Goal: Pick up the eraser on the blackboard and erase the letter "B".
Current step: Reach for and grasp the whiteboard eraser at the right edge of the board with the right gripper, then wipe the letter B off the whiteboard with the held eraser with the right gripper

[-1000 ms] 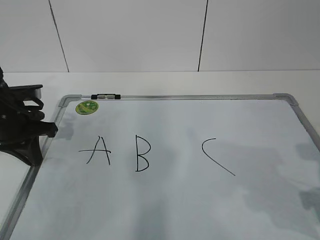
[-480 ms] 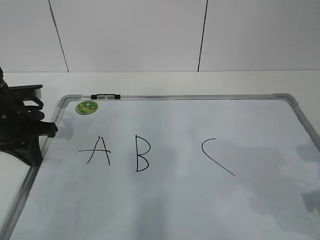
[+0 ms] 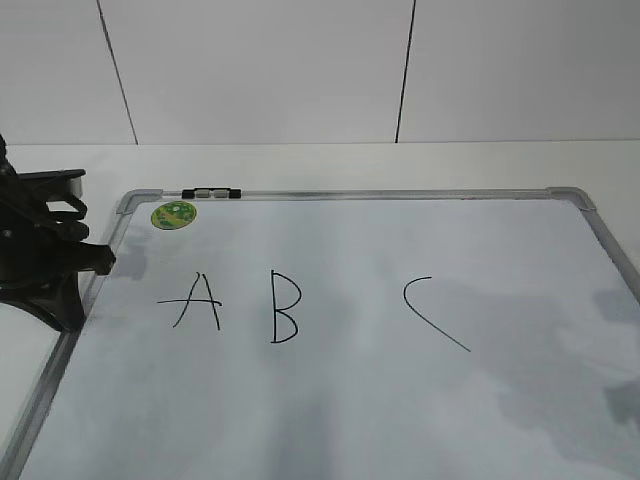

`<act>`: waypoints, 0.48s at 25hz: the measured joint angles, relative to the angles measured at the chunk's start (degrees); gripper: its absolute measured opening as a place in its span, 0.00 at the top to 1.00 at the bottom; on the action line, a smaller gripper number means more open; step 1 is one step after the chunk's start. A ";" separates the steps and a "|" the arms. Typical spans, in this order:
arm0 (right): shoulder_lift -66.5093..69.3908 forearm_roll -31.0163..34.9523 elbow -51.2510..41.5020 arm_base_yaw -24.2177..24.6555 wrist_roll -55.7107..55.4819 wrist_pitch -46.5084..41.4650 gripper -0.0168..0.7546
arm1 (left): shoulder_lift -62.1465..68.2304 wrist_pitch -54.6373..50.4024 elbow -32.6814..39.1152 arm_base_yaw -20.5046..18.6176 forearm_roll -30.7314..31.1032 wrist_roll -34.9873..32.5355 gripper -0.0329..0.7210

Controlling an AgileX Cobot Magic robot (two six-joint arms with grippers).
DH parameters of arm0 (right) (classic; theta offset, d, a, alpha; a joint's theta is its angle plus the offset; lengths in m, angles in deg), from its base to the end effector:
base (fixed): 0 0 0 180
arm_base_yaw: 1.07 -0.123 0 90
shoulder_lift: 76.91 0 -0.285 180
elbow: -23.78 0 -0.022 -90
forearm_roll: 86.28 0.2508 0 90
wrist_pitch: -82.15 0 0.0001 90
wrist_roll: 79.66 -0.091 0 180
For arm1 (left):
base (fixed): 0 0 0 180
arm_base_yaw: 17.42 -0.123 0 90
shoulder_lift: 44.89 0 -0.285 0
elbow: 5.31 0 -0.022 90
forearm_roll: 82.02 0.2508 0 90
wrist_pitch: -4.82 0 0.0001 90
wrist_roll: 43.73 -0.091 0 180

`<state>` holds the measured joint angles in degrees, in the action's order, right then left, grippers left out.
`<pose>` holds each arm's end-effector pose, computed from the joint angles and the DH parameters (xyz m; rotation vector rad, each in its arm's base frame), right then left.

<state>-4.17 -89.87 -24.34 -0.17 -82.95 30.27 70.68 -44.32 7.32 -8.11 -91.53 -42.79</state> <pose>0.1534 -0.0069 0.1952 0.0566 3.0125 -0.0740 0.3321 -0.0660 0.1521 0.0624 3.0996 -0.2043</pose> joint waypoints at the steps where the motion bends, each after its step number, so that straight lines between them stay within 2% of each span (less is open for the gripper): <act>1: 0.00 0.00 0.00 0.00 0.00 0.04 0.21 | 0.00 0.00 0.00 0.00 0.00 0.00 0.91; 6: 0.00 -0.06 0.00 0.00 -1.11 0.04 0.16 | 0.00 0.00 0.00 0.00 0.00 0.00 0.91; 12: 1.39 -0.64 0.00 0.00 -1.45 0.04 0.15 | 0.00 0.00 0.00 0.00 0.10 0.00 0.91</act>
<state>-2.77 -90.52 -24.34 -0.17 -84.40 30.30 70.68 -44.32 7.32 -8.11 -91.43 -42.79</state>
